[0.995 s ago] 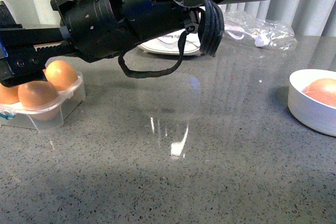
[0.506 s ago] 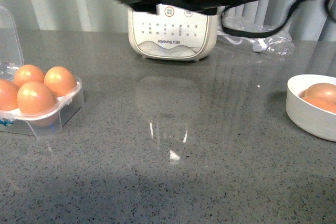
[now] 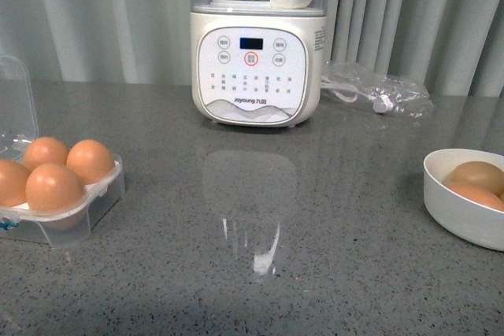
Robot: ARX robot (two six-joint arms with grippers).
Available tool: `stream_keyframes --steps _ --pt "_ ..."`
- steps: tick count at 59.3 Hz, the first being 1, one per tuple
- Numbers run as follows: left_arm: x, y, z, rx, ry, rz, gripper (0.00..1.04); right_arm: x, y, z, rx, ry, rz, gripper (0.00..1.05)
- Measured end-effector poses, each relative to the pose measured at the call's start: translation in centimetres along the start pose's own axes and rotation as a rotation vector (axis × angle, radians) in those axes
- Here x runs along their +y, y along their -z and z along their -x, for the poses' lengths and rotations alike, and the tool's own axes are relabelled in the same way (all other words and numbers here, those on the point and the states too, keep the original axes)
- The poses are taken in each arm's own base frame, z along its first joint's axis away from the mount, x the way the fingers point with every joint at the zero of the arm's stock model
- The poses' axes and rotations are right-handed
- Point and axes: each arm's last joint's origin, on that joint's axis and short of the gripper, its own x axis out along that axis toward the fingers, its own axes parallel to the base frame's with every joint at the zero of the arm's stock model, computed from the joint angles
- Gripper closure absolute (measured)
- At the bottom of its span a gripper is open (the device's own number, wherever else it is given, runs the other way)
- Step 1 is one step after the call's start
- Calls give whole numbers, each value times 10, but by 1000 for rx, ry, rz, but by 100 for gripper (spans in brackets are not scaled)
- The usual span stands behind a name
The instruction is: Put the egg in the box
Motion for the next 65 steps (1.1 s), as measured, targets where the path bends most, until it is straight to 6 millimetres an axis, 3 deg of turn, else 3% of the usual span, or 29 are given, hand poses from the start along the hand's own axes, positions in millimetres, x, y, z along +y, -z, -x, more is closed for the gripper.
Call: stream_keyframes --steps 15,20,26,51,65 --pt "0 0 0 0 -1 0 7 9 51 61 26 13 -88 66" --pt "0 0 0 0 0 0 7 18 61 72 23 21 -92 86" --pt "0 0 0 0 0 0 7 26 68 78 24 17 -92 102" --pt "0 0 0 0 -1 0 7 51 84 97 20 14 -90 101" --pt "0 0 0 0 0 0 7 52 89 104 19 11 -91 101"
